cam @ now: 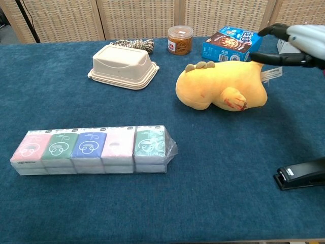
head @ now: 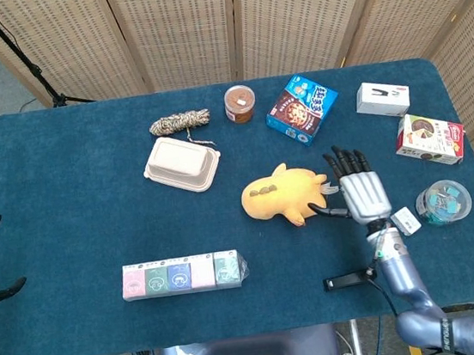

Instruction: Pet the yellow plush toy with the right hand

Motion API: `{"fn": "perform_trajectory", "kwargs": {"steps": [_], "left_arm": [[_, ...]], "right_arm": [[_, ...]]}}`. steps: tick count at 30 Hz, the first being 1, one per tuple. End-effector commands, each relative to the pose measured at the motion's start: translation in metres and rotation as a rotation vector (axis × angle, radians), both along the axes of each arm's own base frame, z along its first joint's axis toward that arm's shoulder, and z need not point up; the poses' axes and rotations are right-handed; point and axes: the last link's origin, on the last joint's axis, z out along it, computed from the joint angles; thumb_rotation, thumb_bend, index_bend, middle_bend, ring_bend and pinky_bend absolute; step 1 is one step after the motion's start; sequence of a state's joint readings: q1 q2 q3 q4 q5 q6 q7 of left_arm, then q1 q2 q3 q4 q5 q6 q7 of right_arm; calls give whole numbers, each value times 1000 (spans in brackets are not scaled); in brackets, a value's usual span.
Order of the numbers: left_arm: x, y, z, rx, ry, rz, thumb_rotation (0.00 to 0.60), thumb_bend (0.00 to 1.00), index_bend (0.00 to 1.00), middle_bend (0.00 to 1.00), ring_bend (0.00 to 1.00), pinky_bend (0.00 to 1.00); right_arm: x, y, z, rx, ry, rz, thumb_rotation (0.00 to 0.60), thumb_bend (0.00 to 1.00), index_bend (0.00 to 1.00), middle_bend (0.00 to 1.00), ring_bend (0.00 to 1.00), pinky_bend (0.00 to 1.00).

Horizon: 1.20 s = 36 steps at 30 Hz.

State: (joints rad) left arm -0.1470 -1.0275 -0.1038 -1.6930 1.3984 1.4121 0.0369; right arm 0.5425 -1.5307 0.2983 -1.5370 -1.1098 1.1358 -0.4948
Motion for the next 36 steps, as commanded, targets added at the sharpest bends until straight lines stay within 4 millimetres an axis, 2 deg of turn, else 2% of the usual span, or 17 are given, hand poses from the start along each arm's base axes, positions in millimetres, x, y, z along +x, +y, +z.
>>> {"fn": "perform_trajectory", "kwargs": {"steps": [1,5,8,15,27,36], "left_arm": [[0,1,1,-9,-7,-7,600,0,0,0,0,0],[-1,0,3,-15,-17,-8,600,0,0,0,0,0],[-3,0,6,-15,-28,-6,600,0,0,0,0,0],[-4,0,8,-15,-39,-6,600,0,0,0,0,0],[-6,-4,16,7,-65,-11,600,0,0,0,0,0],[-7,-2,17,7,-70,-1,600,0,0,0,0,0]], "right_arm": [[19,-16,-33,39,13,-1,0,0,2,0,0,0],[46,-31,-54,42,-5,21,0,0,1,0,0,0],[65,-38,-61,25,3,48,0,0,0,0,0,0],[103,-38,-83,95,-91,55,0,0,0,0,0,0],[127,-46,-124,127,-37,93,0,0,5,0,0,0],[138,-53,-143,119,-16,136,0,0,8,0,0,0]]}}
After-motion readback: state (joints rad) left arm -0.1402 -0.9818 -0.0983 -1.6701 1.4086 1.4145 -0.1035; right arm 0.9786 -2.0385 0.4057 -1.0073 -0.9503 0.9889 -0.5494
